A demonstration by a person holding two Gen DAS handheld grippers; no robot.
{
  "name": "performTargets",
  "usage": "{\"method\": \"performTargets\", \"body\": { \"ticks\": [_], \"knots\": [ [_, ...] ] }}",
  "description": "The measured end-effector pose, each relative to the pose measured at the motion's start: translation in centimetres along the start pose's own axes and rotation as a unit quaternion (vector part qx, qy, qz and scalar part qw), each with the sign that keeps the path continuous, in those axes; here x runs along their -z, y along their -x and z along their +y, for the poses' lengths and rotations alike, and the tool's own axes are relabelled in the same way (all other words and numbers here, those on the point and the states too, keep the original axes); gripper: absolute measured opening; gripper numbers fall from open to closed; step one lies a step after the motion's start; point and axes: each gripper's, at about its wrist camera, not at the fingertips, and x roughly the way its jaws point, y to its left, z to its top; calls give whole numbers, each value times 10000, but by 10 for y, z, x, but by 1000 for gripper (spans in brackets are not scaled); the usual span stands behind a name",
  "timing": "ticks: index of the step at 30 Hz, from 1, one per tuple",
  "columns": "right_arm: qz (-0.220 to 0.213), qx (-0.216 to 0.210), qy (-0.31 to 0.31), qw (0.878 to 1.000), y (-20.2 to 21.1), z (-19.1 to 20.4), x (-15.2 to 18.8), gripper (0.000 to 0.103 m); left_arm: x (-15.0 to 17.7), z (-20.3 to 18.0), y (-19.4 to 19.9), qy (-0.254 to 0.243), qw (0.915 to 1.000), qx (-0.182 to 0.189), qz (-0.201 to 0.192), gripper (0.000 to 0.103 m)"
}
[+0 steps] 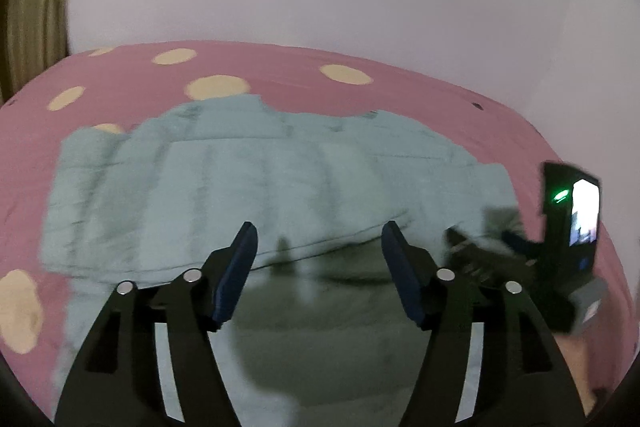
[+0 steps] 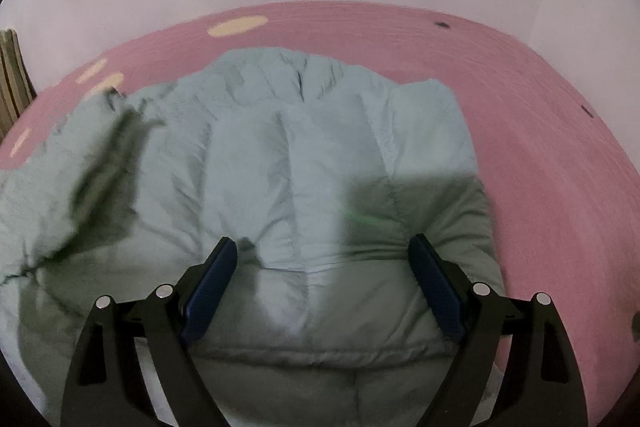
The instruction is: Fold large clothes
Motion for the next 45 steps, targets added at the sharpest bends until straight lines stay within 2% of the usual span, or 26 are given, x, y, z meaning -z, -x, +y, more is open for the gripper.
{"method": "performTargets", "body": {
  "ticks": [2,6,9,12,13,14,16,17,19,25,30,37,45],
  "knots": [
    [-131,-151,-130,9997,13,4,-4,86,4,23,12,78,9997,-229,-71,65],
    [-263,-800,-152,9963,34,40,-17,86,10,71,30,283,9968,-726,-168,66],
    [-55,-1211,-179,9925,25,70,-24,86,14,102,41,492,9934,-1011,-220,66],
    [262,-1372,-277,9898,3,93,-26,85,18,125,47,716,9904,-1165,-196,66],
    [423,-1466,-309,9878,-6,98,-26,74,19,130,48,762,9897,-1200,-188,66],
    [636,-1637,-314,9840,-15,107,-24,45,19,134,50,779,9892,-1228,-186,66],
    [748,-1623,-152,9838,-20,116,-24,35,21,140,50,797,9882,-1299,-171,66],
    [673,-1637,-70,9842,-17,120,-24,20,20,142,51,814,9879,-1311,-169,66],
    [576,-1732,-1,9832,-9,122,-25,13,18,145,50,878,9872,-1317,-178,66],
    [-1,-1623,-233,9865,23,89,-46,9,4,144,47,911,9864,-1339,-276,66],
    [-337,-1149,-422,9919,32,47,-58,9,-7,140,26,895,9859,-1402,-181,67],
    [-87,-734,-689,9949,1,10,-45,9,-16,128,-11,722,9868,-1446,54,67],
    [370,-642,-658,9951,-52,2,-23,9,-7,124,-52,453,9833,-1679,536,67]
  ]
}}
